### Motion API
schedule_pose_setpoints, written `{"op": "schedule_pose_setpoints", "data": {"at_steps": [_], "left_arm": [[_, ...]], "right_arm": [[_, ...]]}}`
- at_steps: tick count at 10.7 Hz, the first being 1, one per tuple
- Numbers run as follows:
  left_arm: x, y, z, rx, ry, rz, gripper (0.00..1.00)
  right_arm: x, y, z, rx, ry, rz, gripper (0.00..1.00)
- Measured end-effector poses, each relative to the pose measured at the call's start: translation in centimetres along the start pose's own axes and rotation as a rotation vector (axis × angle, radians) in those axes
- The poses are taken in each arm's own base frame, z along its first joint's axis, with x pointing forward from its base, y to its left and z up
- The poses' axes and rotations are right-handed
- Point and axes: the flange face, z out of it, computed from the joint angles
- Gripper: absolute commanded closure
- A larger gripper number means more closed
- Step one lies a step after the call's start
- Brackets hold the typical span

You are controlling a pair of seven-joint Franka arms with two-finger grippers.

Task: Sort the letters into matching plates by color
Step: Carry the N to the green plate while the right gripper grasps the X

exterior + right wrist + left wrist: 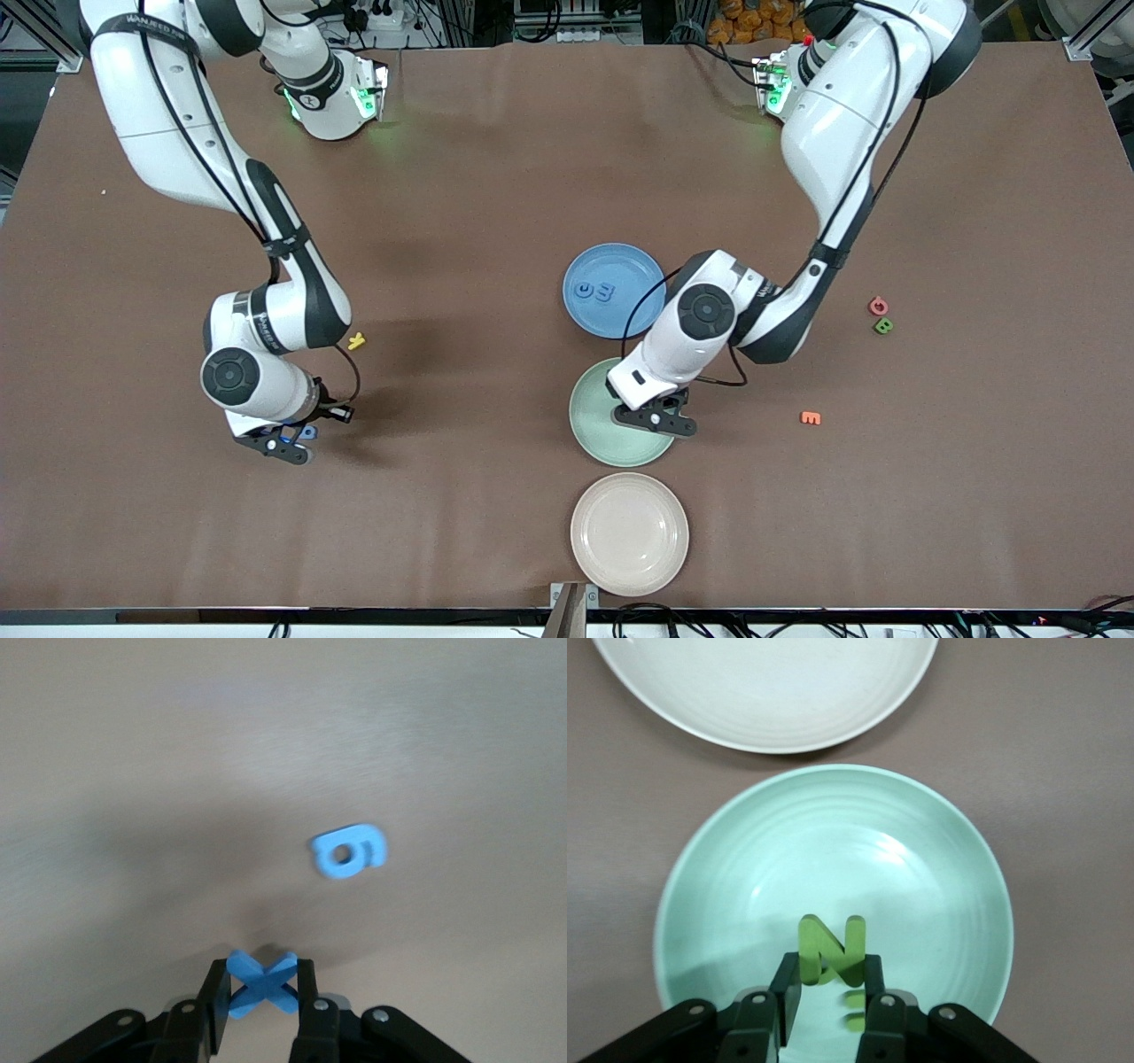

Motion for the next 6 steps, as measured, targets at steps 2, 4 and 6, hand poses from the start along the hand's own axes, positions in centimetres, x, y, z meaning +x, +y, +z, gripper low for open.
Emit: {"op": "schedule_pose_setpoints", "data": {"at_steps": [2, 4, 6], "left_arm": [[-0.1, -0.3, 1.2, 0.018, 0.023, -0.008, 0.0], [1.2, -2.8, 0.0, 0.043, 0.022, -0.04, 0.0], [2.3, -5.8, -3.4, 0.102, -0.043, -0.081, 0.0]], "right_arm": [[-1.9, -3.5, -2.1, 0.025, 0.006, -0.064, 0.82], [-4.8, -8.1, -3.0, 0.041, 0.006, -0.14, 0.82], [-8.4, -12.9, -3.5, 0.048, 0.01, -0.218, 0.82]]}}
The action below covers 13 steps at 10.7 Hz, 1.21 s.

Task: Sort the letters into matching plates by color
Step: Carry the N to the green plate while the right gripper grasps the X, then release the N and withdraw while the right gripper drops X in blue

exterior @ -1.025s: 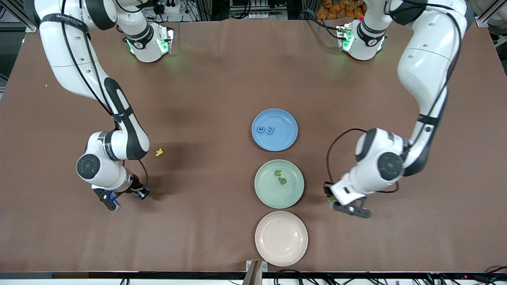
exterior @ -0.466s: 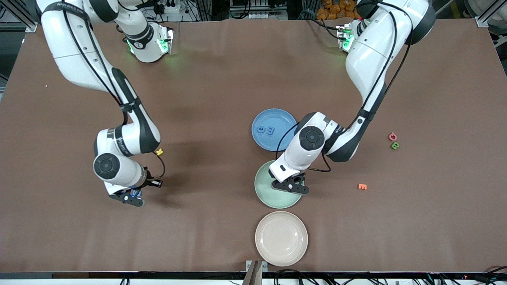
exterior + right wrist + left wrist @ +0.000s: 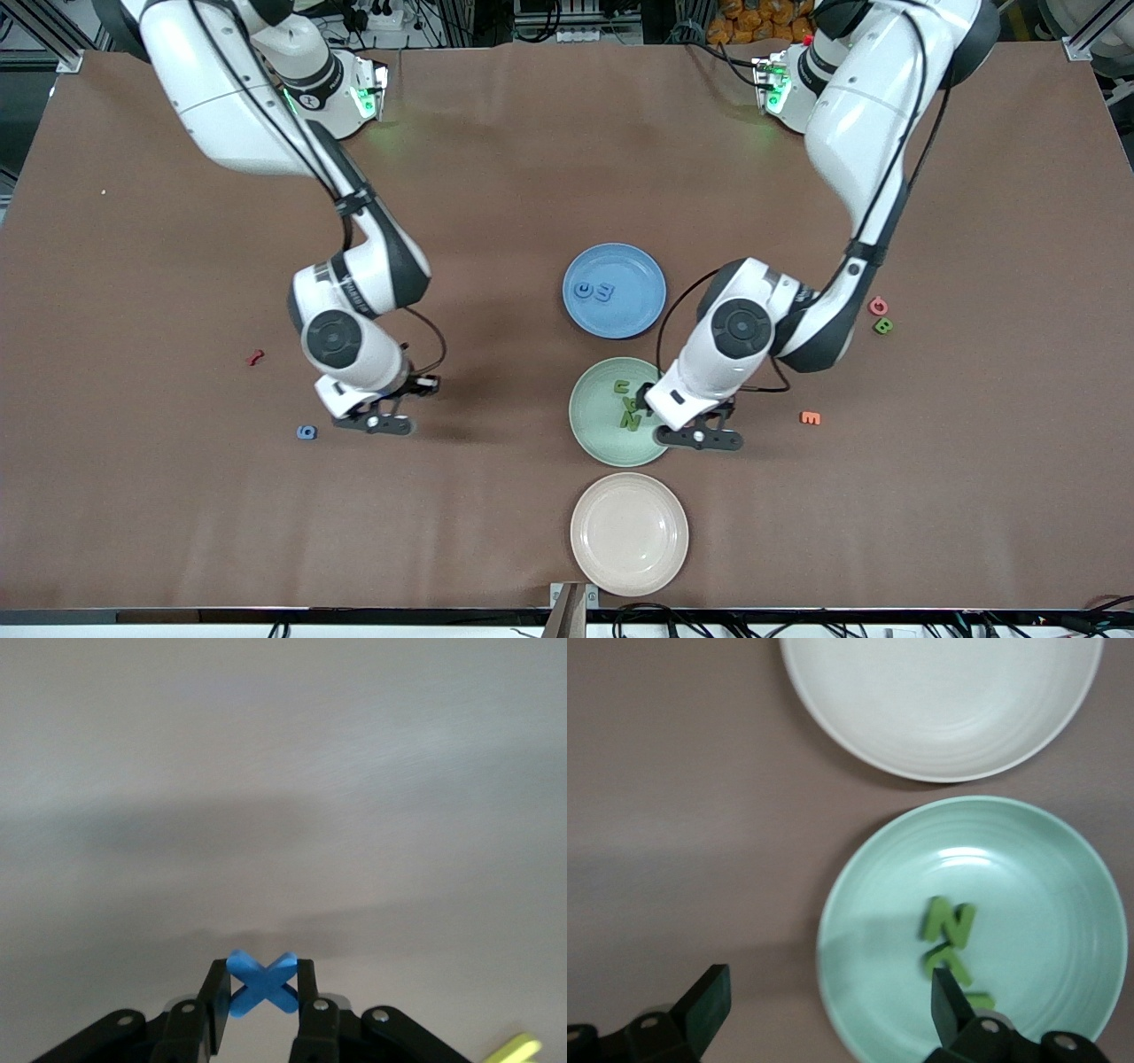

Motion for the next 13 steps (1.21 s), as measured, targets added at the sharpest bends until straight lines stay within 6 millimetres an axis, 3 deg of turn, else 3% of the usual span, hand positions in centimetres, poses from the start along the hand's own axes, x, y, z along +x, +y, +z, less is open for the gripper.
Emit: {"op": "schedule_pose_setpoints", "data": {"at_steps": [2, 4, 6, 8, 10, 11, 12, 13], "left_arm": [[-0.2, -3.0, -4.9, 0.084, -0.104, -0.025, 0.0], [-0.8, -7.6, -8.6, 0.126, -0.154, 0.037, 0.0], [-2.2, -13.1, -10.5, 0.144, -0.183, 0.07, 0.0], [-5.0, -16.0, -11.8, 0.167, -0.209, 0.079, 0.0], [-8.4, -19.2, -10.7, 0.165, -0.183, 0.115, 0.0], [-10.5, -22.7, -8.7, 0.151, -0.157, 0.147, 0.0], [-12.2, -26.4, -7.0, 0.14, -0.157, 0.175, 0.0], [-13.7, -29.9, -5.6, 0.128, -0.166, 0.204, 0.0]], "right_arm": [[-3.0, -5.8, -0.6, 0.008, 0.01, -0.084, 0.82], [-6.8, -11.8, -1.4, 0.037, 0.011, -0.154, 0.82], [-11.0, -17.0, -1.9, 0.064, 0.001, -0.22, 0.81], [-14.9, -20.9, -1.6, 0.075, -0.011, -0.283, 0.81], [-18.2, -23.8, -0.8, 0.074, -0.021, -0.338, 0.8], [-19.5, -25.0, -0.4, 0.075, -0.024, -0.361, 0.7], [-20.3, -25.8, -0.1, 0.083, -0.03, -0.372, 0.01], [-20.9, -26.6, 0.0, 0.097, -0.039, -0.376, 0.0]]}}
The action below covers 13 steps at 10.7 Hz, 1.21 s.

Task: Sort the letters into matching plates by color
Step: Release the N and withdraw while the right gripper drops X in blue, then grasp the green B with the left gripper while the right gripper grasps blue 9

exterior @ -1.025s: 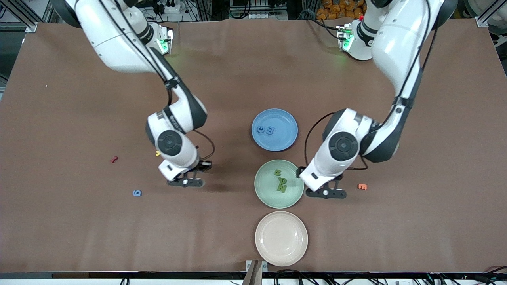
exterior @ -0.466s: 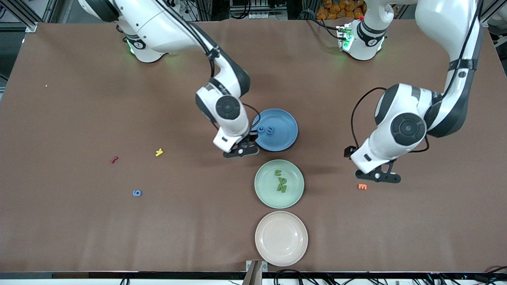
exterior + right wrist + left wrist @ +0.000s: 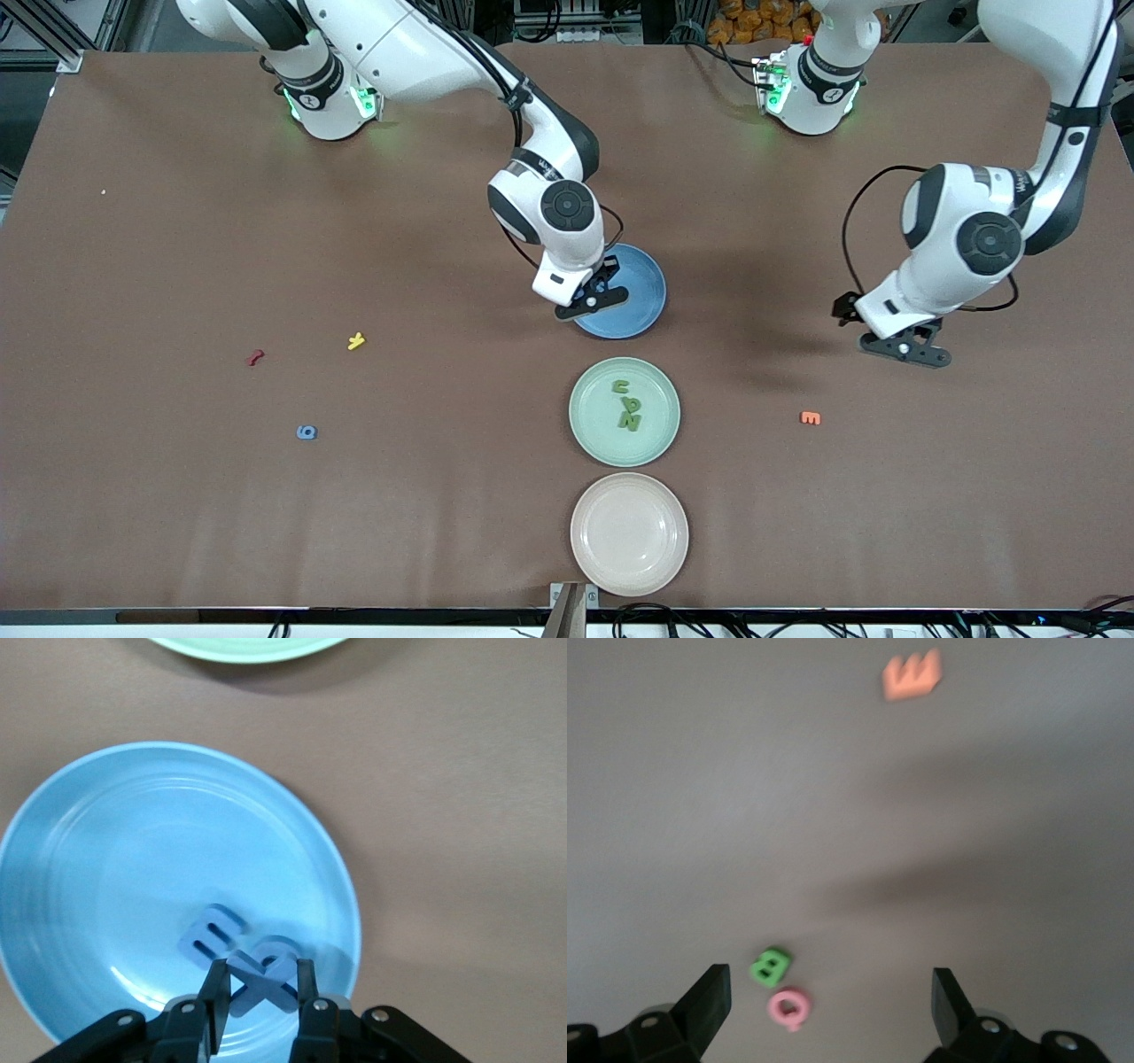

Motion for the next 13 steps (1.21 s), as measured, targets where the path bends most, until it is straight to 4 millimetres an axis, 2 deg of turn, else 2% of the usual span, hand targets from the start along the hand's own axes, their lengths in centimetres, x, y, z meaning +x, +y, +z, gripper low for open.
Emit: {"op": "schedule_pose_setpoints", "data": {"at_steps": [2, 4, 6, 7, 8, 9, 11, 13], "left_arm": [[-2.5, -3.4, 2.4, -0.013, 0.002, 0.021, 0.0], [-3.5, -4.5, 3.5, -0.025, -0.012, -0.005, 0.0], [-4.6, -6.7, 4.8, -0.053, -0.021, -0.105, 0.0], [-5.2, -8.6, 5.8, -0.06, -0.013, -0.144, 0.0], [-5.8, -10.0, 7.1, -0.07, -0.008, -0.172, 0.0], [-6.2, -10.6, 8.1, -0.078, -0.01, -0.188, 0.0], [-6.1, -10.1, 9.2, -0.09, -0.017, -0.189, 0.0], [-5.9, -9.6, 9.8, -0.096, -0.013, -0.181, 0.02]], "right_arm": [[0.2, -0.4, 0.0, 0.012, 0.0, -0.001, 0.0], [1.1, 0.5, -0.5, 0.015, 0.011, -0.043, 0.0], [2.5, 2.2, -1.4, 0.019, 0.022, -0.048, 0.0], [3.4, 3.8, -1.7, 0.01, 0.012, -0.049, 0.0], [4.5, 6.3, -2.0, -0.004, 0.002, -0.051, 0.0], [6.2, 9.8, -2.4, -0.02, 0.002, -0.035, 0.0], [9.2, 17.5, -3.6, -0.05, 0.018, -0.016, 0.0], [11.3, 24.8, -5.0, -0.066, 0.034, 0.018, 0.0]]}}
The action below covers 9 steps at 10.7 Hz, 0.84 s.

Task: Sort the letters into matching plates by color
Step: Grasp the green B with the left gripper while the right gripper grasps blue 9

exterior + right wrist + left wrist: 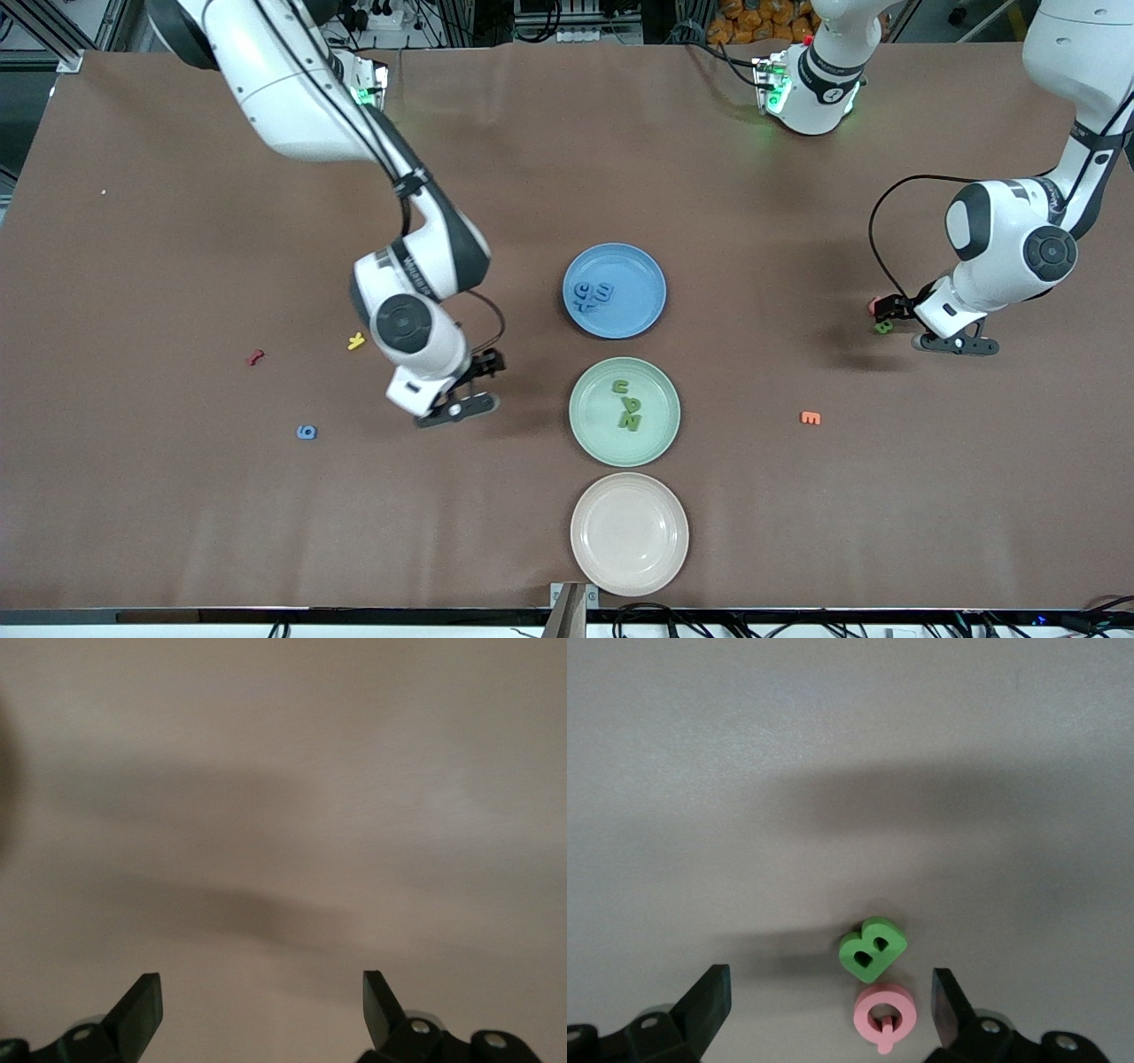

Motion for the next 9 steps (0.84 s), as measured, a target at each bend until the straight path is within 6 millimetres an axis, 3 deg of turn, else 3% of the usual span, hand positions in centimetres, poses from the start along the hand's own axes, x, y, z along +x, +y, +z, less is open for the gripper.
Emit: {"op": "schedule_pose_setpoints", "data": {"at_steps": [3, 6, 8, 9], "left_arm": [[0.2, 0.5, 1.2, -0.01, 0.009, 0.006, 0.09], [0.4, 1.6, 1.8, -0.014, 0.007, 0.022, 0.11], [0.5, 1.8, 1.9, -0.015, 0.006, 0.024, 0.17], [0.5, 1.8, 1.9, -0.015, 0.005, 0.023, 0.19]], "right_arm": [[1.7, 11.6, -0.8, -0.026, 0.008, 0.013, 0.0], [1.5, 23.3, -1.7, -0.031, 0.015, 0.051, 0.0], [0.7, 28.4, -1.9, -0.031, 0.013, 0.115, 0.0], [0.4, 29.8, -1.7, -0.03, 0.009, 0.135, 0.0]]}}
